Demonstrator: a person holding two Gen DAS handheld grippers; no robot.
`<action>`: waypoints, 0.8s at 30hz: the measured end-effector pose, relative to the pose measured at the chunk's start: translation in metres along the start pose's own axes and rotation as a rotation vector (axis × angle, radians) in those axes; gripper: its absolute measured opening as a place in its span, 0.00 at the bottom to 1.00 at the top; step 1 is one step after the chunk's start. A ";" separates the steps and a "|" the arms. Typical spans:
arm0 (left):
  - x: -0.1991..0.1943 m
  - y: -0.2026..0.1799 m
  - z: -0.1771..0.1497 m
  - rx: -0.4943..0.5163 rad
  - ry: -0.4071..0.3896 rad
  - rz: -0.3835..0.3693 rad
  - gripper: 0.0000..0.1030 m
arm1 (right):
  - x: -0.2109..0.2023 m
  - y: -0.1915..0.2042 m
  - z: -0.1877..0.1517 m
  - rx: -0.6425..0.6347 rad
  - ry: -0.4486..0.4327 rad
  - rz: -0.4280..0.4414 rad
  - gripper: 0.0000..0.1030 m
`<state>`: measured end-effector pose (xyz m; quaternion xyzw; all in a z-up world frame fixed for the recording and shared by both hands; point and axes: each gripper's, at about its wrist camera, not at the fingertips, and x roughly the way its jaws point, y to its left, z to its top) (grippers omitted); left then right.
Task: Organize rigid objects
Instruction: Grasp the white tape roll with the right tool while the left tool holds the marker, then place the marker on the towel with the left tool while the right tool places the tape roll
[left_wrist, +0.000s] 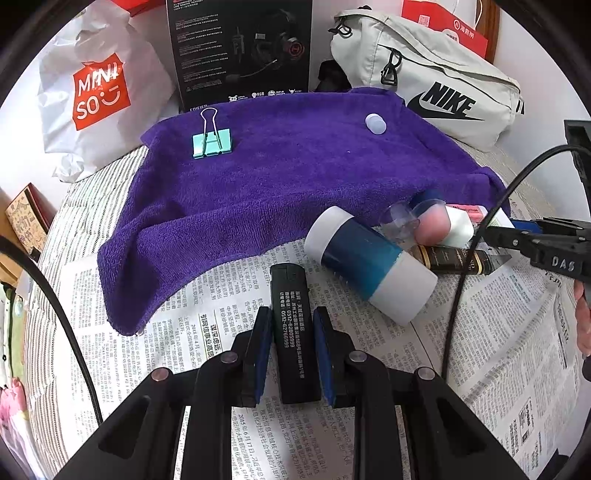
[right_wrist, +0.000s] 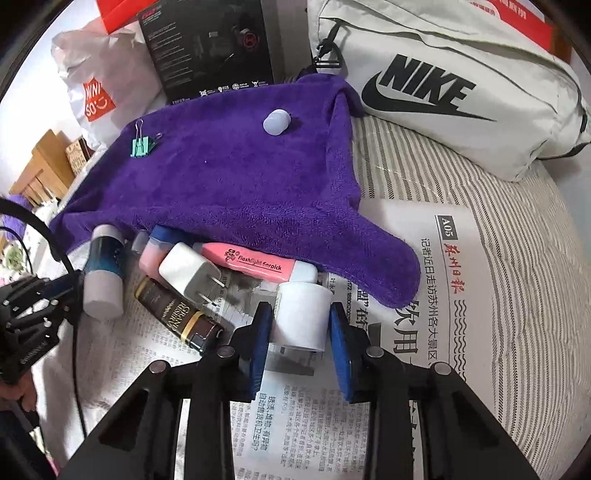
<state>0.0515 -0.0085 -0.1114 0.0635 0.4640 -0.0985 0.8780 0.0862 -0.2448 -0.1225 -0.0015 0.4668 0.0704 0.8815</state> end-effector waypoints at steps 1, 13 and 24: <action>0.000 0.000 0.000 -0.002 0.000 0.001 0.22 | 0.001 0.004 -0.001 -0.030 -0.008 -0.023 0.30; -0.001 -0.001 -0.003 -0.001 -0.002 -0.008 0.21 | 0.004 0.006 0.003 -0.062 -0.028 -0.031 0.29; -0.015 0.014 -0.005 -0.076 -0.006 -0.064 0.20 | -0.023 0.009 0.002 -0.061 -0.035 0.010 0.29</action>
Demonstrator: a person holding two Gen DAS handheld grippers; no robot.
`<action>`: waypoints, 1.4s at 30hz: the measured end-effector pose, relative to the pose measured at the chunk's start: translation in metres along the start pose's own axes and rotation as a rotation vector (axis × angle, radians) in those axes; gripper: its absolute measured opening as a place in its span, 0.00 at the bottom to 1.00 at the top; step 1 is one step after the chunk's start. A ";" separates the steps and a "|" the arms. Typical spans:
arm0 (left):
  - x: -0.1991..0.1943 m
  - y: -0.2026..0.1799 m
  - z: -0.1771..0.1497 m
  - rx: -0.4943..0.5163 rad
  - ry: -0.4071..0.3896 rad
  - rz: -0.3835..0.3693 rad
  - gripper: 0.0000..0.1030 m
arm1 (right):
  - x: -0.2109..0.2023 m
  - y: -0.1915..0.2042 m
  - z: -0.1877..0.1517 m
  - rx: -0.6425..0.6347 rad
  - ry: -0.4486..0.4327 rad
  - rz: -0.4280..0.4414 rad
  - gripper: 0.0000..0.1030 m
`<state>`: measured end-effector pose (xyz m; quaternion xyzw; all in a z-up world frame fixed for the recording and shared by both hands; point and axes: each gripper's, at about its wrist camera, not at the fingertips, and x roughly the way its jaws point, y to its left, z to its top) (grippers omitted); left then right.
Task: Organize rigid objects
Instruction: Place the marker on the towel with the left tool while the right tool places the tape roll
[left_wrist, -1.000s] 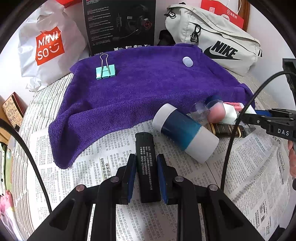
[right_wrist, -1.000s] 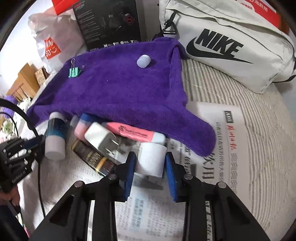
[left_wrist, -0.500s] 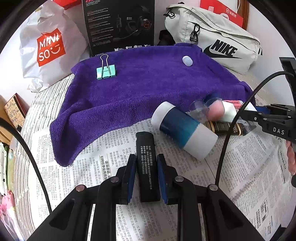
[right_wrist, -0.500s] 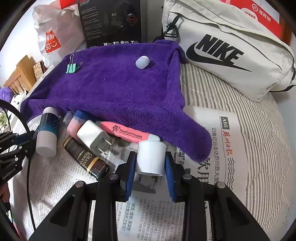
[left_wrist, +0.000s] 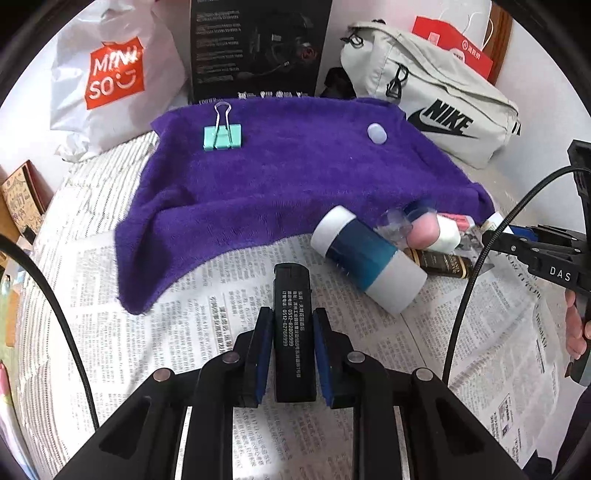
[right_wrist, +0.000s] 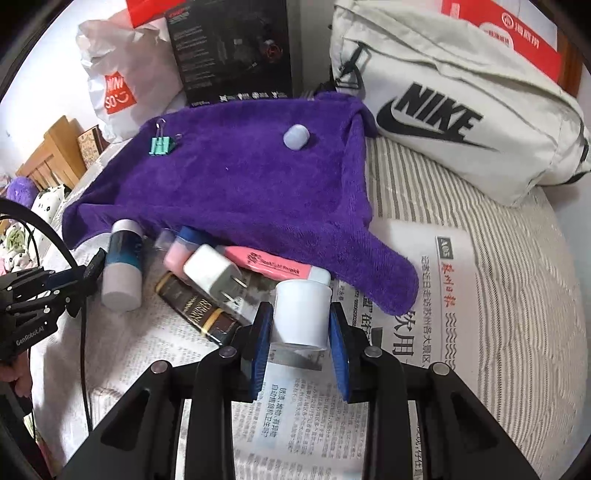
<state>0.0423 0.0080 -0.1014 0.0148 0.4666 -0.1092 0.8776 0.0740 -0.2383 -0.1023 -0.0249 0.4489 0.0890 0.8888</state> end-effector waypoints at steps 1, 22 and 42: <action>-0.003 0.001 0.001 -0.008 -0.011 0.004 0.20 | -0.003 0.001 0.001 -0.005 -0.008 0.002 0.29; -0.024 0.021 0.057 -0.066 -0.160 -0.014 0.20 | -0.008 0.005 0.053 -0.056 -0.134 0.069 0.29; 0.039 0.052 0.101 -0.112 -0.094 -0.030 0.20 | 0.052 0.000 0.101 -0.035 -0.102 0.069 0.29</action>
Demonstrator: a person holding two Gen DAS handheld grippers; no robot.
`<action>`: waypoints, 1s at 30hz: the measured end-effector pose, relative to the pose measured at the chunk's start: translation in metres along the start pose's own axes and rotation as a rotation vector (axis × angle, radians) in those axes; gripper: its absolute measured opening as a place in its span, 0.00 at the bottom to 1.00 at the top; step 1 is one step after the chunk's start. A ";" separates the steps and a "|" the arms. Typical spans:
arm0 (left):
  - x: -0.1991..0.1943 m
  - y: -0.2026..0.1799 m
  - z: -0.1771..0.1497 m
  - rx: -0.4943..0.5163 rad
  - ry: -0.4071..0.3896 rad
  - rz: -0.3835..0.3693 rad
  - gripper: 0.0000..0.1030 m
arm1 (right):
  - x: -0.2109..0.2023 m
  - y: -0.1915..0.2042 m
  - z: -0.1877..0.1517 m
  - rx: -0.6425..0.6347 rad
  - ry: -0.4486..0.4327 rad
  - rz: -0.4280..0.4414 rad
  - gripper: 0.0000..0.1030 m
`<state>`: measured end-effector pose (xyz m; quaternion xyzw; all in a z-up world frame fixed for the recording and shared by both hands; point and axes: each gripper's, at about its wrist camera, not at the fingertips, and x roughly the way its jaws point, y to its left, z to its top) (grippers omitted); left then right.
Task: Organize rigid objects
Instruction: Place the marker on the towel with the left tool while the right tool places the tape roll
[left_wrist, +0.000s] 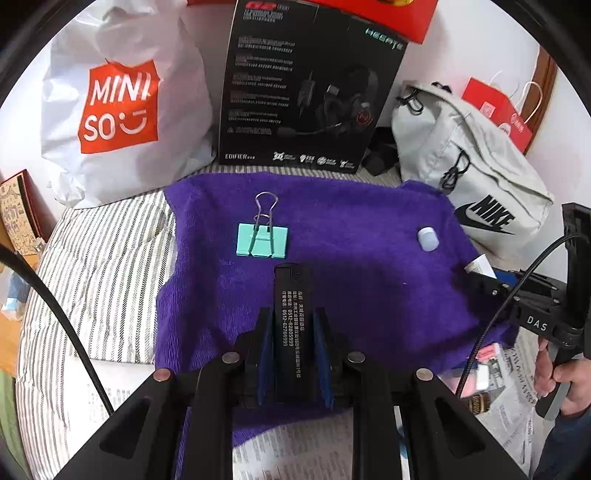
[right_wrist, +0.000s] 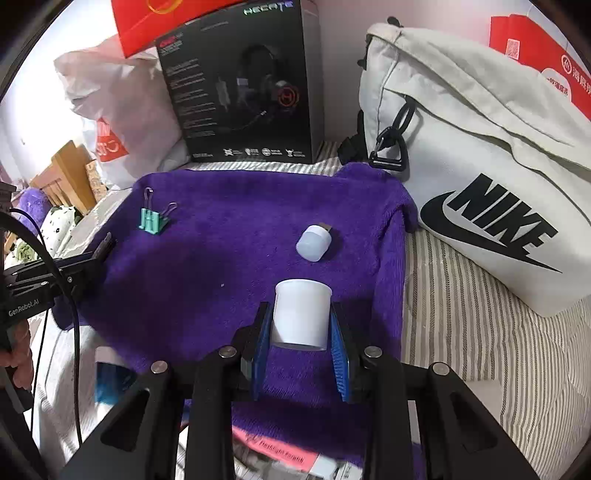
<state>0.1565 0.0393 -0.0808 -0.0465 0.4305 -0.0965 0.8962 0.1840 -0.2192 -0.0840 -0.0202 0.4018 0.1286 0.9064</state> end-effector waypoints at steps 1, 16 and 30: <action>0.003 0.002 0.001 -0.003 0.003 0.000 0.20 | 0.003 -0.001 0.001 0.000 0.006 0.000 0.29; 0.035 0.022 0.010 -0.006 0.044 0.045 0.20 | 0.037 -0.006 0.014 0.013 0.046 -0.023 0.29; 0.040 0.016 0.009 0.055 0.028 0.107 0.21 | 0.041 -0.002 0.010 -0.039 0.035 -0.055 0.30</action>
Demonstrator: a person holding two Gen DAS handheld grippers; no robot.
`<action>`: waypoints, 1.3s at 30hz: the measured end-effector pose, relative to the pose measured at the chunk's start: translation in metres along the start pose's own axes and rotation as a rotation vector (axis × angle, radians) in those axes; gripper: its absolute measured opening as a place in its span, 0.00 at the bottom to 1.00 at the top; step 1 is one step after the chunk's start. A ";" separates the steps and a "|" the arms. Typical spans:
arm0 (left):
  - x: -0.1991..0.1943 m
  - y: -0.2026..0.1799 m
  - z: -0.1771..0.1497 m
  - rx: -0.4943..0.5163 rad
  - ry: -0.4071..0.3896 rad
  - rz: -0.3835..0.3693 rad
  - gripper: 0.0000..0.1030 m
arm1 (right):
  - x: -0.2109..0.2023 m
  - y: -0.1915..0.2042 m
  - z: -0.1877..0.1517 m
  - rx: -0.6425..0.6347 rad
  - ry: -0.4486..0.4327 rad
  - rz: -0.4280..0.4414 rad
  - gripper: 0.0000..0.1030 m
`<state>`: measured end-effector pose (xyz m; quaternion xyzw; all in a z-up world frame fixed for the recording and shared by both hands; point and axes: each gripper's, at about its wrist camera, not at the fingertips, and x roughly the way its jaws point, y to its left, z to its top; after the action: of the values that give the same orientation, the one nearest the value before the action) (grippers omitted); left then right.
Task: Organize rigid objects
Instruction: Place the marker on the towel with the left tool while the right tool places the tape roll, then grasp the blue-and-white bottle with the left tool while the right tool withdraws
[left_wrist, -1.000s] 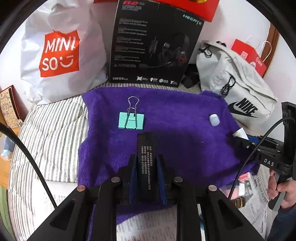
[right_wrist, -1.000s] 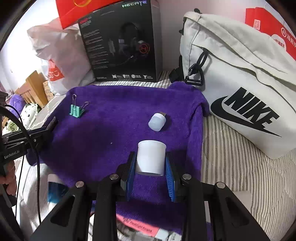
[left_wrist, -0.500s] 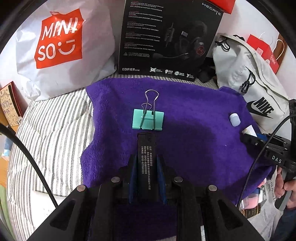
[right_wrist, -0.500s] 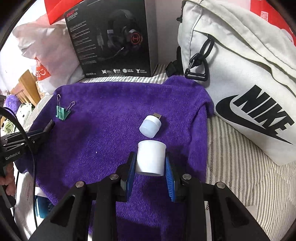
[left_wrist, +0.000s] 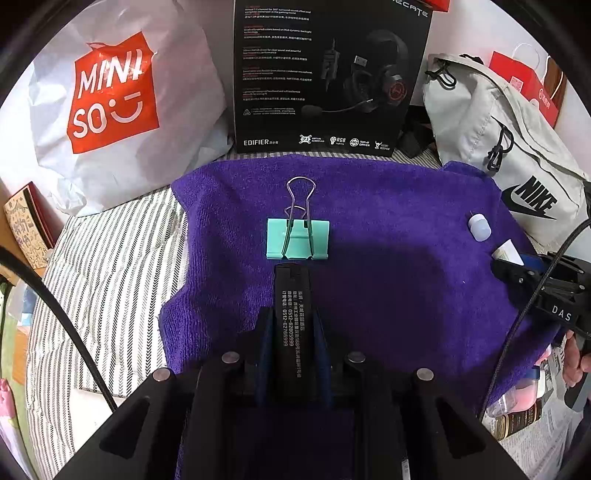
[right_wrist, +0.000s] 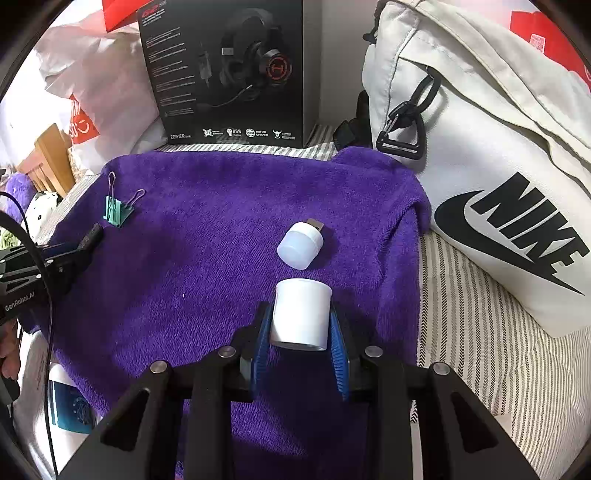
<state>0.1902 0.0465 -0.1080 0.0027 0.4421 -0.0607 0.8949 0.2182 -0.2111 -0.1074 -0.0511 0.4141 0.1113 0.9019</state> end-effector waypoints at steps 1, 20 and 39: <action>0.000 0.000 0.000 0.003 0.002 0.002 0.21 | 0.000 0.000 0.000 -0.003 0.000 0.001 0.30; -0.019 -0.004 -0.014 -0.055 -0.023 -0.065 0.47 | -0.022 0.003 -0.008 -0.014 -0.030 0.027 0.61; -0.091 -0.036 -0.049 0.026 -0.056 -0.074 0.65 | -0.093 0.015 -0.045 0.014 -0.089 0.029 0.76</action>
<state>0.0923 0.0237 -0.0642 -0.0039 0.4156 -0.0995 0.9041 0.1229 -0.2196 -0.0659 -0.0338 0.3751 0.1234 0.9181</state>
